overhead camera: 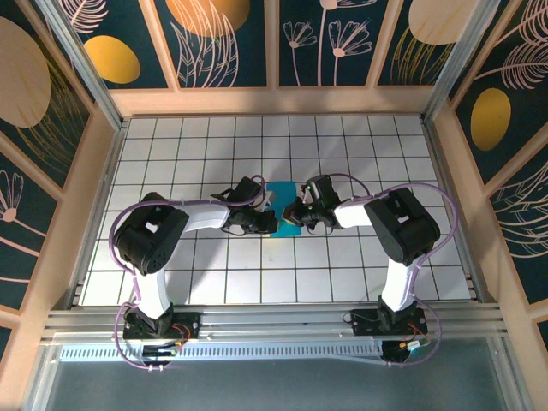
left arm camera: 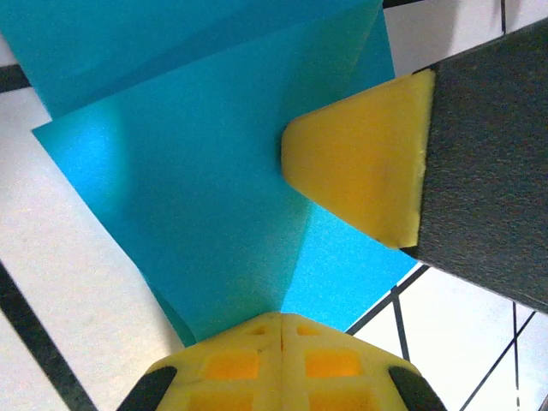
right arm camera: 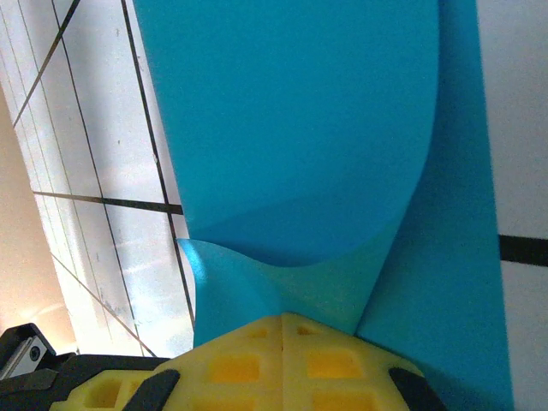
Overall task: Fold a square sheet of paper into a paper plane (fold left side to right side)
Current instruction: Fold the triangle a second time at the center of the table.
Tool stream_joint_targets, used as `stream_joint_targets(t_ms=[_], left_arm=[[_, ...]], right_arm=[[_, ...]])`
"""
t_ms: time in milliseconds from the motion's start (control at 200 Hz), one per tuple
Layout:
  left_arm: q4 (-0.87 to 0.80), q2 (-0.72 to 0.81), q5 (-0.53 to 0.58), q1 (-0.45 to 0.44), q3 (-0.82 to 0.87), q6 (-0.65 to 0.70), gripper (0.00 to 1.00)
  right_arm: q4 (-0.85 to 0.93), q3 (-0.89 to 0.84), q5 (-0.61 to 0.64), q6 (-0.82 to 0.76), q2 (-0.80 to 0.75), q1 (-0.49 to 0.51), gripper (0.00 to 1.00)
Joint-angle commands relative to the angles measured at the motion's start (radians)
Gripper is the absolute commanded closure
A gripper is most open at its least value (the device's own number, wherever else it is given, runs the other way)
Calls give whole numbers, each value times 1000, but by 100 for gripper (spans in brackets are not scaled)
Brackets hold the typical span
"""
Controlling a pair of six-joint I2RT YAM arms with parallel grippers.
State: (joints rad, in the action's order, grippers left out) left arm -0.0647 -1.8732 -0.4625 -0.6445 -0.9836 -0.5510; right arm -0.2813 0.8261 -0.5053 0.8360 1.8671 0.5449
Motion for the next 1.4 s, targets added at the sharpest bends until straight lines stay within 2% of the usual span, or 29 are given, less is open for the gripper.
stream_joint_targets(t_ms=[0,385,636,841,1176,1396], left_arm=[[-35,-23,1,0,5,16,95],[-47,-19,42,-1,38,19,96],[-49,-21,56,0,58,23,100],[-47,-23,59,-1,63,32,100],[-53,-24,65,0,60,33,100],[-70,-27,80,-1,54,28,100]], right_arm=[[96,-7,53,-28,24,15,100],[93,10,44,-43,12,13,100],[24,30,26,-80,-74,7,100],[-35,-38,42,-78,-126,14,100],[-84,-36,33,-38,-55,56,100],[-29,-8,40,-55,-12,57,100]])
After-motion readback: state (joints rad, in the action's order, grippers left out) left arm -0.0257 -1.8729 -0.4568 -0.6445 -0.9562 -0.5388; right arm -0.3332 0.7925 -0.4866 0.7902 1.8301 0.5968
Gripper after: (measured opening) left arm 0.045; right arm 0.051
